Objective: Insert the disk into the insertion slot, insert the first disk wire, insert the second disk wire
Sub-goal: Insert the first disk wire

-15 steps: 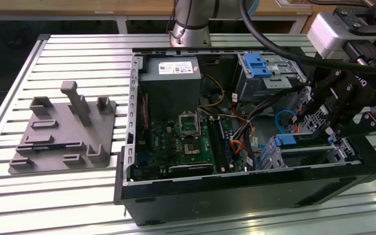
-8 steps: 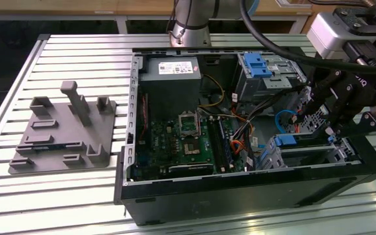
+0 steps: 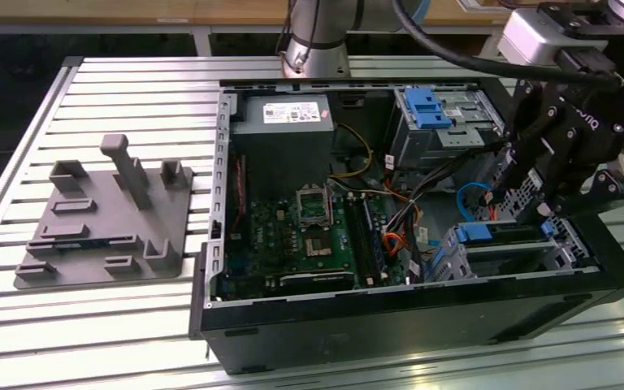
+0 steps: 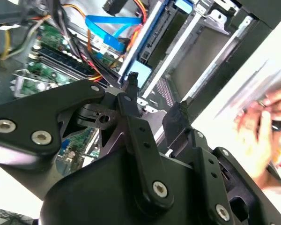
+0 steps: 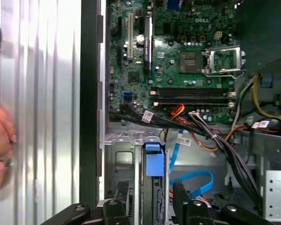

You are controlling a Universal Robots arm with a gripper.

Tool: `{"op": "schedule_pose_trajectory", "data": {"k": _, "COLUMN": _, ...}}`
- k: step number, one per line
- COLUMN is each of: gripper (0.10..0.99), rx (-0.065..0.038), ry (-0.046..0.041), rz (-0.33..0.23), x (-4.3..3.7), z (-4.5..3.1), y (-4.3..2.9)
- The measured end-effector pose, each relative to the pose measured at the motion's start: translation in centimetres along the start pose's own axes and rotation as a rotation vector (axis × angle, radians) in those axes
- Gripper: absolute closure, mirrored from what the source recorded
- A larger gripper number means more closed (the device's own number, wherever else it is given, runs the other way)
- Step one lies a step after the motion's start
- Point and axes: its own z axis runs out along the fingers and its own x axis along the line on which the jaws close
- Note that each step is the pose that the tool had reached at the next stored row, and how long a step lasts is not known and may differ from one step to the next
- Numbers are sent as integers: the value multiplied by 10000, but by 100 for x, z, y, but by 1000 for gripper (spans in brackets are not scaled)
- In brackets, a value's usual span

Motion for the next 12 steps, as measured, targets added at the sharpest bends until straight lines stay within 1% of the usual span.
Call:
{"op": "schedule_pose_trajectory", "data": {"k": 1, "gripper": 592, "rx": 4, "ry": 168, "rz": 1, "x": -18, "z": -1, "y": 0}}
{"op": "schedule_pose_trajectory", "data": {"k": 2, "gripper": 592, "rx": 9, "ry": 364, "rz": 3, "x": -37, "z": -1, "y": 0}}
{"op": "schedule_pose_trajectory", "data": {"k": 4, "gripper": 592, "rx": 17, "ry": 725, "rz": 6, "x": -78, "z": -2, "y": 1}}
{"op": "schedule_pose_trajectory", "data": {"k": 5, "gripper": 592, "rx": 24, "ry": 887, "rz": 7, "x": -109, "z": -2, "y": 1}}
{"op": "schedule_pose_trajectory", "data": {"k": 6, "gripper": 592, "rx": 34, "ry": 950, "rz": 9, "x": -152, "z": -4, "y": 2}}
{"op": "schedule_pose_trajectory", "data": {"k": 8, "gripper": 592, "rx": 53, "ry": 967, "rz": 9, "x": -242, "z": -6, "y": 2}}
{"op": "schedule_pose_trajectory", "data": {"k": 12, "gripper": 592, "rx": 67, "ry": 972, "rz": 11, "x": -425, "z": -9, "y": 2}}
